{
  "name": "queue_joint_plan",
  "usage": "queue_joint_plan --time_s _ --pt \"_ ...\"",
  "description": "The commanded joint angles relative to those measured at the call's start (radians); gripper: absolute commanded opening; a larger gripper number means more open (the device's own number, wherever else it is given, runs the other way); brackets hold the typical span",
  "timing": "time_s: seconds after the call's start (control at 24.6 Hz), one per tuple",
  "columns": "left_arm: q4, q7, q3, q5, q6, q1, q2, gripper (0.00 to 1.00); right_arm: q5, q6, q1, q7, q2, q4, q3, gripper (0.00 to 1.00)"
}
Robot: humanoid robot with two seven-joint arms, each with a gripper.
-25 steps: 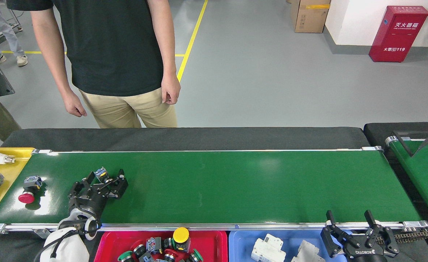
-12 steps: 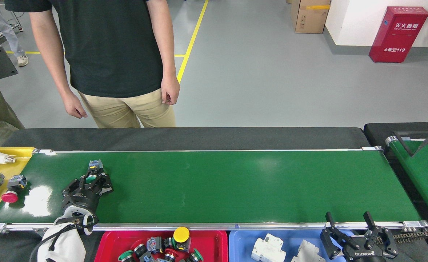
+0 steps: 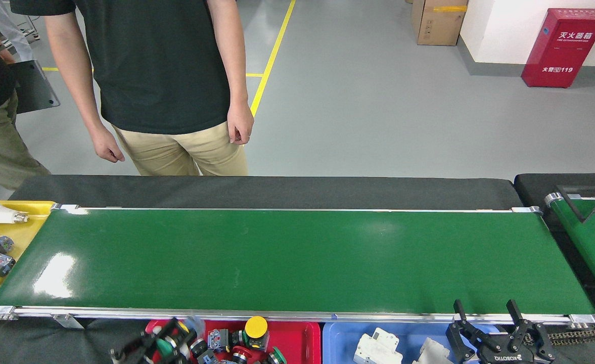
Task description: Pick switch part from conveyor to tray
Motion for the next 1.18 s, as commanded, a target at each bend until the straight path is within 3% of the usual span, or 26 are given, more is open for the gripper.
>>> queue_joint_plan --time_s 0.0,0.16,0.28,0.33,0.41,0.49,0.77,1.14 --pt "-0.009 0.009 0.029 0.004 -0.038 -0.004 0.008 1.0 -0.003 0.002 -0.002 -0.006 0.003 -0.014 -0.004 1.0" --pt "0.027 0.011 0.138 0.011 -0.038 -0.023 -0.015 1.0 -0.003 0.002 -0.002 -0.006 0.003 -0.014 -0.002 1.0" --pt "0.089 0.012 0.276 -0.003 -0.038 -0.062 -0.137 0.99 -0.003 0.002 0.0 -0.006 0.001 -0.012 -0.002 1.0" --pt "0.1 0.021 0.307 -0.019 0.031 -0.076 -0.157 0.99 -0.003 0.002 0.003 -0.006 0.001 -0.012 -0.002 1.0" --pt "0.129 0.118 0.321 -0.066 0.179 -0.089 -0.15 0.99 -0.003 0.002 0.015 -0.006 0.001 -0.012 -0.002 1.0" --pt "0.162 0.238 0.319 -0.109 0.259 -0.089 -0.125 0.99 -0.003 0.004 0.025 -0.007 0.001 -0.012 -0.005 1.0" --pt "0.184 0.27 0.296 -0.269 0.369 -0.096 -0.123 0.99 -0.003 0.004 0.034 -0.011 0.0 -0.014 -0.022 1.0" --pt "0.184 0.267 0.273 -0.262 0.285 -0.101 -0.108 0.99 -0.031 0.001 0.032 -0.014 0.001 -0.014 -0.022 1.0"
